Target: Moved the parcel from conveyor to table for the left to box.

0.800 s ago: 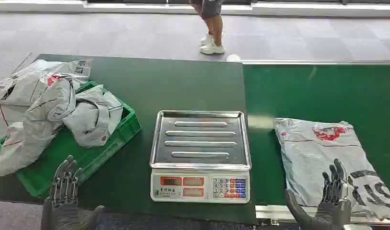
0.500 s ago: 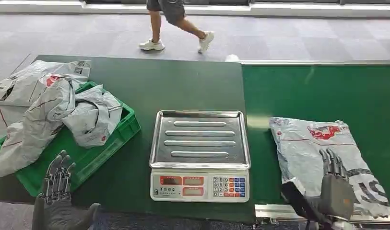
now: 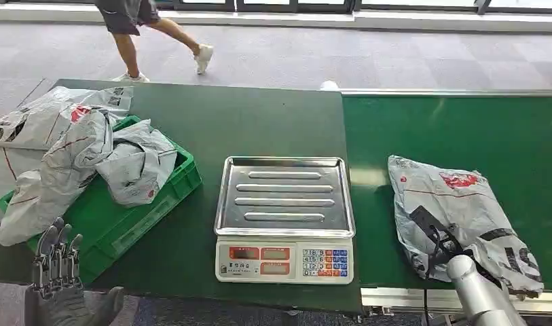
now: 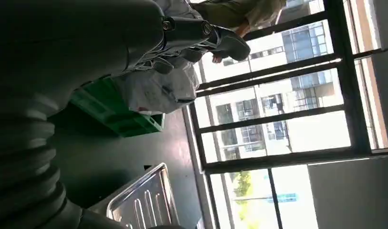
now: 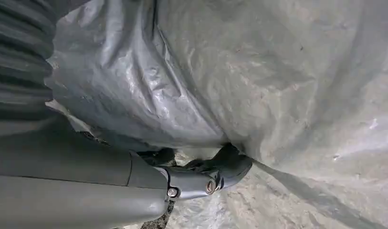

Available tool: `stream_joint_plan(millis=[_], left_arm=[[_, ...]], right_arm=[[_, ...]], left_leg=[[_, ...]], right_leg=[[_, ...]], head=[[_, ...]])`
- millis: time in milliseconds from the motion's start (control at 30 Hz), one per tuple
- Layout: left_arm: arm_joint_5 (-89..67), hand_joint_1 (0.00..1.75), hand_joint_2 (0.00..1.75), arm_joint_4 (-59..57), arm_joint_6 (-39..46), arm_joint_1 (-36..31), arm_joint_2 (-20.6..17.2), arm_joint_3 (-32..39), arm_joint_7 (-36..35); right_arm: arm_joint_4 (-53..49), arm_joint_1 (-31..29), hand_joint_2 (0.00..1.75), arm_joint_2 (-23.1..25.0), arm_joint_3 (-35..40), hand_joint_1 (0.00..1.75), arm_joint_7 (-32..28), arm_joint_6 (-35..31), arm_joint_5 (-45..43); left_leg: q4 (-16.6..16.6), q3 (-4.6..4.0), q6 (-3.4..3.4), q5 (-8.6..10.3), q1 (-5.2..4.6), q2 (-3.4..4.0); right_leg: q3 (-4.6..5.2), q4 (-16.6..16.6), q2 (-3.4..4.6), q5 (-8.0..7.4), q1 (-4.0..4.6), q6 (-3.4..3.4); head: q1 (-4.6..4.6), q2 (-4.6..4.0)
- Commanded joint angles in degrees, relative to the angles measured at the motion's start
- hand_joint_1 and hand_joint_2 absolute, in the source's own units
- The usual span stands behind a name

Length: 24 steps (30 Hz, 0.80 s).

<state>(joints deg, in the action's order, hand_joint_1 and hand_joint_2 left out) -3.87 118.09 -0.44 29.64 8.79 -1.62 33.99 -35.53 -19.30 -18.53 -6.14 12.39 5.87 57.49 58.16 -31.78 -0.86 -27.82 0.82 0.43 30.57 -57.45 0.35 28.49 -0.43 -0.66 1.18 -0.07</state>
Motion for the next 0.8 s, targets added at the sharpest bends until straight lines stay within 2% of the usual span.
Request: stream_joint_plan(millis=[33, 67, 100, 133, 167, 200, 233, 267, 300, 333, 367, 400, 433, 533, 600, 633, 700, 767, 800], left_arm=[[-0.1, 0.00, 1.75, 2.1, -0.2, 2.3, 0.4, 1.7, -0.4], [-0.2, 0.00, 1.75, 2.9, -0.9, 2.7, 1.2, 2.6, -0.6], [-0.5, 0.00, 1.75, 3.4, -1.7, 3.0, 1.8, 3.5, -0.7], [-0.7, 0.00, 1.75, 3.8, -3.2, 3.3, 2.9, 4.7, -0.6], [-0.6, 0.00, 1.75, 3.9, -4.3, 3.3, 3.5, 5.5, -0.4], [-0.7, 0.00, 1.75, 3.7, -5.2, 3.2, 4.0, 6.1, -0.3], [-0.8, 0.00, 1.75, 3.1, -6.1, 3.0, 4.1, 6.2, -0.1], [-0.9, 0.00, 1.75, 2.7, -6.7, 2.9, 4.1, 6.3, 0.0], [-0.9, 0.00, 1.75, 2.2, -6.9, 2.7, 4.1, 6.2, 0.3], [-1.1, 0.00, 1.75, 1.6, -7.0, 2.6, 3.7, 5.8, 0.9], [-1.1, 0.00, 1.75, 1.3, -6.8, 2.6, 3.5, 5.6, 1.2], [-1.1, 0.00, 1.75, 1.1, -6.4, 2.7, 3.2, 5.3, 1.6], [-0.6, 0.00, 1.75, 1.0, -5.9, 3.0, 3.1, 5.0, 2.0], [-0.6, 0.00, 1.75, 1.1, -5.8, 3.1, 3.1, 4.8, 2.1], [-0.4, 0.00, 1.75, 1.2, -5.1, 3.3, 3.2, 4.3, 2.4], [-0.5, 0.00, 1.75, 1.0, -4.4, 3.4, 3.2, 3.6, 2.7], [-0.7, 0.00, 1.75, -0.3, -2.3, 3.0, 1.9, 1.6, 3.4], [-0.3, 0.00, 1.75, -1.4, -0.3, 2.3, 0.0, -0.1, 4.0], [-0.1, 0.00, 1.75, -2.1, 1.5, 1.6, -1.4, -1.4, 4.4]], right_arm=[[7.2, -2.5, 1.75, 2.4, 1.6, 1.75, -1.1, -5.5, -0.8], [5.0, -2.8, 1.75, 2.6, 1.4, 1.75, -1.8, -7.8, -1.1], [2.3, -3.1, 1.75, 2.8, 0.6, 1.75, -2.5, -9.5, -2.6], [-2.0, -2.9, 1.75, 2.3, 1.2, 1.75, -2.5, -10.0, -3.2], [-5.5, -2.4, 1.75, 2.1, 0.9, 1.75, -2.6, -10.1, -4.9], [-8.6, -1.7, 1.75, 1.8, 0.7, 1.75, -2.7, -9.8, -6.3], [-11.4, -1.0, 1.75, 1.0, 1.1, 1.75, -2.2, -9.5, -6.8], [-12.8, -0.5, 1.75, 0.5, 1.1, 1.75, -1.9, -8.9, -7.7], [-13.3, -0.3, 1.75, 0.3, 1.0, 1.75, -2.0, -8.4, -8.5], [-14.2, 0.0, 1.75, 0.0, 1.1, 1.75, -2.4, -8.8, -9.1], [-14.7, 0.0, 1.75, 0.0, 1.0, 1.75, -2.7, -9.7, -9.7], [-16.8, 0.3, 1.75, 0.6, 0.0, 1.75, -5.2, -13.8, -11.5], [-20.5, 1.1, 1.75, 1.4, -0.8, 1.75, -8.6, -21.7, -12.3], [-22.6, 1.8, 1.75, 1.4, -0.5, 1.75, -8.0, -21.6, -12.4], [-28.9, 4.0, 1.75, 3.8, -2.9, 1.75, -17.1, -33.5, -17.4], [-35.7, 6.2, 1.75, 5.6, -3.8, 1.75, -24.3, -41.3, -22.3], [-48.0, 10.8, 1.75, 7.0, -0.7, 1.75, -27.8, -42.6, -25.9], [-53.6, 12.4, 1.75, 7.1, 3.0, 1.75, -27.3, -42.8, -25.6], [-56.3, 12.4, 1.75, 5.8, 8.0, 1.75, -28.5, -41.0, -23.9]], left_leg=[[0.0, -0.73, 0.15, 0.12, -0.02, -0.08], [0.1, -0.43, 0.10, 0.08, 0.00, 0.08], [0.1, -0.63, 0.10, 0.21, -0.01, 0.09], [0.1, -0.12, 0.30, 0.13, -0.07, 0.19], [0.1, -0.68, 0.49, 0.37, -0.10, 0.10], [0.1, -0.69, 0.48, 0.34, -0.15, 0.08], [0.1, -0.44, 0.53, 0.27, -0.24, 0.03], [0.1, -0.21, 0.56, 0.18, -0.34, -0.10], [0.0, -0.33, 0.57, 0.24, -0.37, -0.13], [0.1, 0.27, 0.60, 0.20, -0.37, -0.29], [0.0, 0.14, 0.59, 0.28, -0.38, -0.25], [0.1, 0.07, 0.59, 0.30, -0.39, -0.31], [0.1, -0.02, 0.59, 0.32, -0.40, -0.33], [0.1, -0.13, 0.58, 0.29, -0.39, -0.35], [-0.1, -0.31, 0.56, 0.42, -0.43, -0.27], [0.0, -0.29, 0.57, 0.36, -0.37, -0.41], [0.0, -0.31, 0.55, 0.38, -0.36, -0.39], [0.1, -0.47, 0.53, 0.35, -0.40, -0.42], [0.0, -0.53, 0.52, 0.36, -0.39, -0.47]], right_leg=[[0.67, 0.1, -0.08, -0.35, -0.05, -0.06], [0.38, 0.1, 0.09, -0.24, -0.03, -0.07], [0.55, 0.1, 0.11, -0.40, -0.05, -0.09], [0.04, 0.0, 0.23, -0.23, -0.12, -0.12], [0.52, 0.1, 0.13, -0.41, -0.14, -0.12], [0.48, 0.1, 0.09, -0.46, -0.20, -0.13], [0.22, 0.1, 0.07, -0.64, -0.28, -0.43], [-0.12, 0.1, 0.01, -0.65, -0.37, -0.51], [0.06, 0.2, -0.03, -0.73, -0.41, -0.51], [-0.24, 0.2, -0.16, -0.64, -0.42, -0.54], [0.01, 0.2, -0.11, -0.71, -0.42, -0.51], [0.09, 0.2, -0.14, -0.76, -0.43, -0.55], [0.19, 0.2, -0.14, -0.76, -0.44, -0.53], [0.26, 0.2, -0.12, -0.75, -0.42, -0.55], [0.51, 0.3, -0.06, -0.87, -0.45, -0.45], [0.45, 0.3, -0.16, -0.80, -0.39, -0.52], [0.51, 0.3, -0.15, -0.79, -0.39, -0.47], [0.65, 0.1, -0.22, -0.73, -0.44, -0.47], [0.69, 0.1, -0.29, -0.74, -0.43, -0.45]], head=[[0.00, 0.00], [0.00, 0.00], [0.00, 0.00], [0.00, 0.00], [0.00, 0.00], [0.00, 0.00], [-0.02, 0.00], [0.00, 0.00], [0.00, 0.00], [0.00, 0.00], [0.00, 0.00], [0.00, 0.00], [0.00, 0.00], [0.00, 0.00], [0.00, 0.00], [0.00, 0.00], [0.00, 0.00], [0.00, 0.00], [-0.02, 0.00]])
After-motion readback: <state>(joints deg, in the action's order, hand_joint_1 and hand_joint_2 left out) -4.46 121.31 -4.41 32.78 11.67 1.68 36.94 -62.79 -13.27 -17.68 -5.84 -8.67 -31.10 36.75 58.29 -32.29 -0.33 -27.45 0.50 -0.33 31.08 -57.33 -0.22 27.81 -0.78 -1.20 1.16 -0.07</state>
